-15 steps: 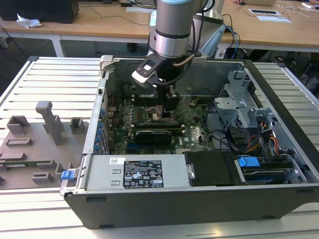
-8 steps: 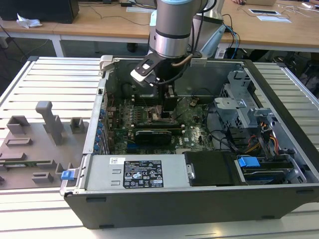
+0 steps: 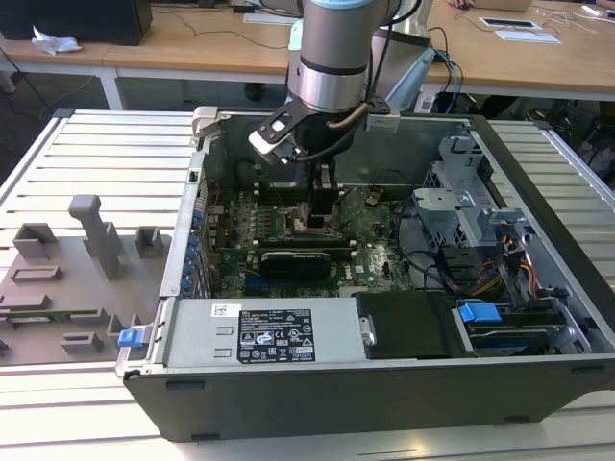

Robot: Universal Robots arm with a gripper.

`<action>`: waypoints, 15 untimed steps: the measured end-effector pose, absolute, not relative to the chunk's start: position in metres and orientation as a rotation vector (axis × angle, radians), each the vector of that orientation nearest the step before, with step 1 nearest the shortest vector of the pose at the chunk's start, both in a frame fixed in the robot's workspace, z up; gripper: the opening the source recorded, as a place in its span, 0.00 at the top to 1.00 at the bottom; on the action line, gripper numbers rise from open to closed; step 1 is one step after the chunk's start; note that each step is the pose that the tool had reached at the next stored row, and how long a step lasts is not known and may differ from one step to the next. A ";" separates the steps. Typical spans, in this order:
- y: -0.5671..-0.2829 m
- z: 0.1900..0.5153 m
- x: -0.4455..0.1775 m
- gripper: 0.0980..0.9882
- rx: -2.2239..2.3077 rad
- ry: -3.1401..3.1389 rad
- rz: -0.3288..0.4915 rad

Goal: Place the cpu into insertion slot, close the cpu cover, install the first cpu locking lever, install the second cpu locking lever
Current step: 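Place the cpu into insertion slot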

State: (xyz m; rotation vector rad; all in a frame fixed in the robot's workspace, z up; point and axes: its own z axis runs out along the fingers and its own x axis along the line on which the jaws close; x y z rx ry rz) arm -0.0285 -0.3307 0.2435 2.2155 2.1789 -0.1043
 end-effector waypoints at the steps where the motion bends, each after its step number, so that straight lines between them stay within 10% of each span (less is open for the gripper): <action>1: -0.331 0.243 -0.029 0.50 2.225 2.170 -0.105; 15: -0.331 0.243 -0.028 0.50 2.390 1.995 -0.108</action>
